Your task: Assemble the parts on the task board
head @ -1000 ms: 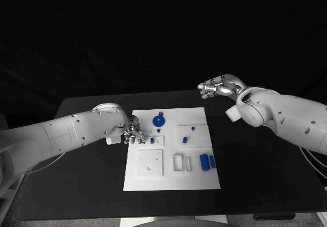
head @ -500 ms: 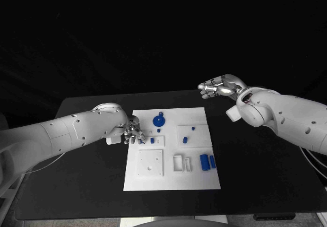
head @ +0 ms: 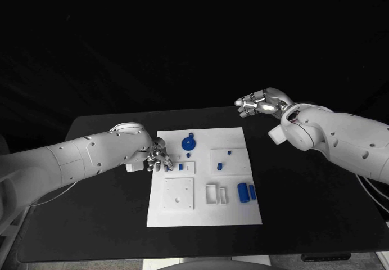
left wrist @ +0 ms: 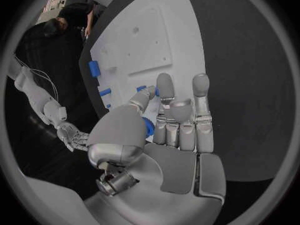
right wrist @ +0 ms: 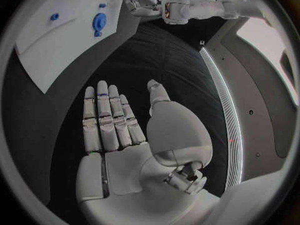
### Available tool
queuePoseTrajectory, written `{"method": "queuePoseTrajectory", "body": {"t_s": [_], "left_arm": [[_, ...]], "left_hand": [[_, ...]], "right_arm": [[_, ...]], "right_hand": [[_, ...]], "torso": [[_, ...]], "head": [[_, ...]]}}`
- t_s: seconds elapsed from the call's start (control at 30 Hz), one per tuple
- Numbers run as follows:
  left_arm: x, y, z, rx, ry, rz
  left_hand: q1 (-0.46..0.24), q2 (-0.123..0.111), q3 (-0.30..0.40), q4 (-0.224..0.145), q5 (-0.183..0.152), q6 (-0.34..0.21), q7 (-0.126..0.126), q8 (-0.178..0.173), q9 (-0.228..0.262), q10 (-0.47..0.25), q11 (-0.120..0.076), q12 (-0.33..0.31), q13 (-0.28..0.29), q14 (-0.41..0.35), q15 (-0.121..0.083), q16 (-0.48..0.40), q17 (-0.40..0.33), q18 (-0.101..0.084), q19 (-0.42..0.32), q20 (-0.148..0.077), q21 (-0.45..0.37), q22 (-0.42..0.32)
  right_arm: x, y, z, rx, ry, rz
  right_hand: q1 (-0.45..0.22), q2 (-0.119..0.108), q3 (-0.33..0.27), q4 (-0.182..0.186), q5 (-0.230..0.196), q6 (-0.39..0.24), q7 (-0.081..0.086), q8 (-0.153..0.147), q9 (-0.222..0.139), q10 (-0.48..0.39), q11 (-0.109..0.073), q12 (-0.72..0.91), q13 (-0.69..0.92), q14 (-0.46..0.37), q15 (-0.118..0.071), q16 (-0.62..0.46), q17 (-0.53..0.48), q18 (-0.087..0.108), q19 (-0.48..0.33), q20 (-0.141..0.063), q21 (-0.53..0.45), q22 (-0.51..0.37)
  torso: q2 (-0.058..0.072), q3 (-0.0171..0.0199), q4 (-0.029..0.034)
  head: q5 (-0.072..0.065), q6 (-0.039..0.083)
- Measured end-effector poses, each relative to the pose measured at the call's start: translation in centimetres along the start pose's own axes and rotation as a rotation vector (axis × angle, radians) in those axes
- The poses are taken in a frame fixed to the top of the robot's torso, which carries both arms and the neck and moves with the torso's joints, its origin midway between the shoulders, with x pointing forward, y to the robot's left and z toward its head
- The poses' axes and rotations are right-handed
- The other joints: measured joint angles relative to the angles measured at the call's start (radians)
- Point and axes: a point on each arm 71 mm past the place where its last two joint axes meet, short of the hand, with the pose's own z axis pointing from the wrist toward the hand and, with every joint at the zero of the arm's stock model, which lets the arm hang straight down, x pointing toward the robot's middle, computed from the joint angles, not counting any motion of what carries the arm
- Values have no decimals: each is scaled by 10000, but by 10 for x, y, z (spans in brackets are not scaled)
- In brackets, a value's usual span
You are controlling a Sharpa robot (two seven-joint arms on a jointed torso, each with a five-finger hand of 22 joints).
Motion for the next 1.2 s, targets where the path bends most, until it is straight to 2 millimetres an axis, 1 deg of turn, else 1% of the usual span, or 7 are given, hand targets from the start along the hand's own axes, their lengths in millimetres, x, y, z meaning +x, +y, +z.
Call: {"method": "queuePoseTrajectory", "body": {"t_s": [0.3,0.53,0.73,0.83,1.0,1.07,1.2], "left_arm": [[-1,-2,1,-40,15,30],[-2,-3,2,-136,65,76],[-2,-3,3,-187,100,103],[-2,-4,3,-191,103,113],[-2,-5,3,-197,100,119],[-2,-5,3,-197,93,117],[-2,-5,3,-194,72,111]], "left_hand": [[0,0,-1,-1,46,0,-1,-16,11,0,0,0,0,0,2,0,-1,-1,0,0,0,-1],[0,0,-2,-2,-203,1,-2,-17,9,1,-1,0,14,0,4,-46,-24,0,0,0,0,-2],[0,0,4,-29,-303,38,2,-5,-49,2,-2,31,41,15,21,-96,-63,0,0,0,0,-2],[52,-52,11,-40,-354,88,20,1,5,3,-3,30,124,15,21,-117,-83,0,0,0,0,-2],[71,-71,149,-101,-801,90,19,1,22,3,-3,30,202,14,23,-117,-87,0,0,0,-76,-3],[93,-92,232,-121,-1119,110,39,1,35,3,-3,30,233,14,24,-117,-91,1,0,0,-120,-3],[145,-144,317,-137,-1457,126,54,1,97,3,-3,30,272,12,26,-138,-126,0,0,0,-172,-3]], "right_arm": [[0,0,0,-1,2,0],[0,0,0,-2,5,1],[0,0,0,0,2,0],[0,0,0,0,2,0],[0,0,0,0,2,0],[0,0,0,1,0,-1],[0,0,0,0,1,-1]], "right_hand": [[0,0,-28,-28,0,-36,-35,0,0,0,0,0,0,0,0,0,-10,0,0,0,0,0],[0,0,-28,-28,0,-36,-35,0,0,0,0,0,0,0,0,0,-9,0,0,0,0,0],[0,0,-28,-28,0,-36,-35,0,0,0,0,0,0,0,0,0,-9,0,0,0,0,0],[0,0,-28,-28,0,-36,-35,0,0,0,0,0,0,0,0,0,-8,0,0,0,0,0],[0,0,-28,-28,0,-36,-35,0,0,0,0,0,0,0,0,0,-8,1,0,0,0,0],[0,0,-28,-28,0,-36,-35,0,1,0,0,0,0,0,0,0,-8,1,0,0,0,0],[0,0,-28,-28,0,-36,-35,0,0,0,0,0,0,0,0,0,-8,1,0,0,0,0]], "torso": [[-1,-3,5],[-2,-4,0],[-2,-4,2],[-2,-4,5],[-3,-4,6],[-3,-4,6],[-4,-4,6]], "head": [[-22,-8],[-30,-15],[-57,-32],[-65,-36],[-69,-38],[-74,-32],[-81,-29]]}}
